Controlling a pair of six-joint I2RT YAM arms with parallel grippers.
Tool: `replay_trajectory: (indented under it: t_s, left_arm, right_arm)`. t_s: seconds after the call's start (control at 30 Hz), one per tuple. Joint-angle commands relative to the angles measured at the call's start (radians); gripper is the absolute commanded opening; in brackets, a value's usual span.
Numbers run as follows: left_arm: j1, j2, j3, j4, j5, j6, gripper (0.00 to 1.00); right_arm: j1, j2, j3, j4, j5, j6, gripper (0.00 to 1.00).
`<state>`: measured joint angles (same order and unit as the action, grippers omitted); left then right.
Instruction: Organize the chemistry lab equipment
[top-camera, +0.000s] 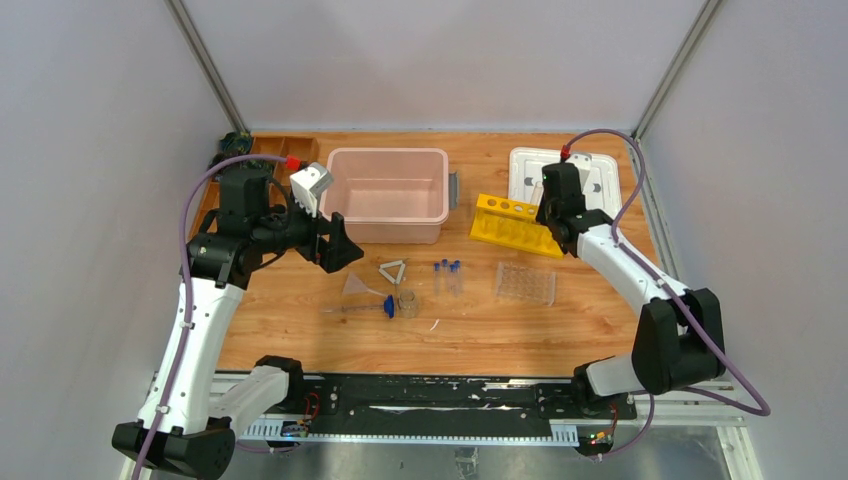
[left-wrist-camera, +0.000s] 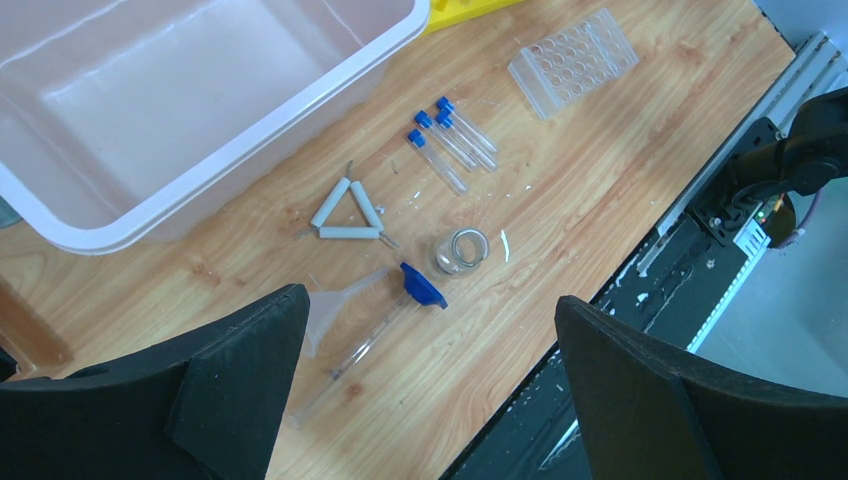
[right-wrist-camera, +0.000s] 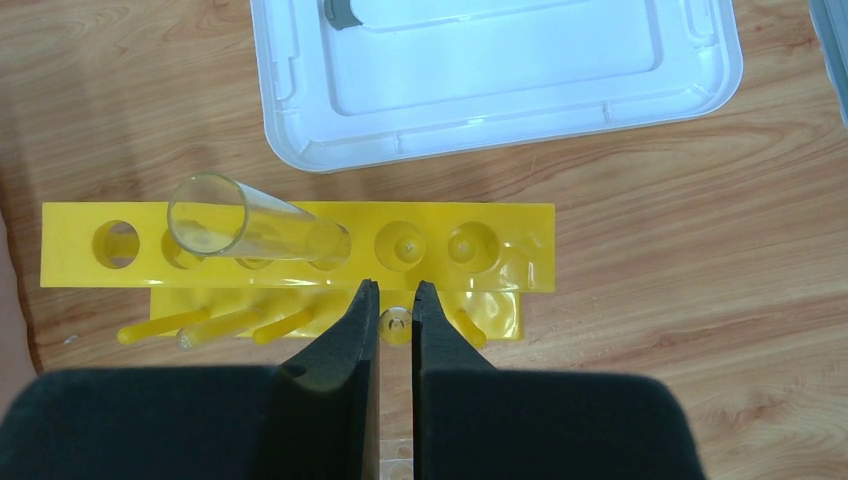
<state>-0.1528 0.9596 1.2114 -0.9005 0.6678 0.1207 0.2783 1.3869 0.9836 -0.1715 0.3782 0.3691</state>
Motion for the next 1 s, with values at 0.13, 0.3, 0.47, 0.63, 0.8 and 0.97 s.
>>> replay_trajectory:
  t_s: [0.13, 0.3, 0.47, 0.63, 0.8, 0.97]
  left_arm:
    - [-0.004, -0.009, -0.004, 0.003, -0.007, 0.008, 1.00]
    - [-0.004, -0.014, -0.004, 0.003, -0.008, 0.008, 1.00]
    - [-0.004, -0.013, -0.004, 0.003, -0.008, 0.008, 1.00]
    - [-0.004, -0.013, -0.003, 0.003, -0.010, 0.010, 1.00]
    - [-0.004, -0.011, 0.002, 0.003, -0.010, 0.011, 1.00]
    - [-0.004, -0.006, 0.008, 0.003, -0.008, 0.009, 1.00]
  right_arm:
    - [-0.015, 0.014, -0.017, 0.023, 0.024, -0.005, 0.00]
    - [-0.016, 0.021, -0.016, 0.013, 0.009, -0.002, 0.00]
    - [-0.014, 0.026, -0.021, 0.003, -0.006, 0.009, 0.00]
    - [-0.014, 0.029, -0.026, -0.002, -0.019, 0.018, 0.00]
    - [-0.013, 0.028, -0.025, -0.015, -0.047, 0.025, 0.00]
    - [-0.006, 0.011, -0.038, -0.028, -0.058, 0.033, 0.00]
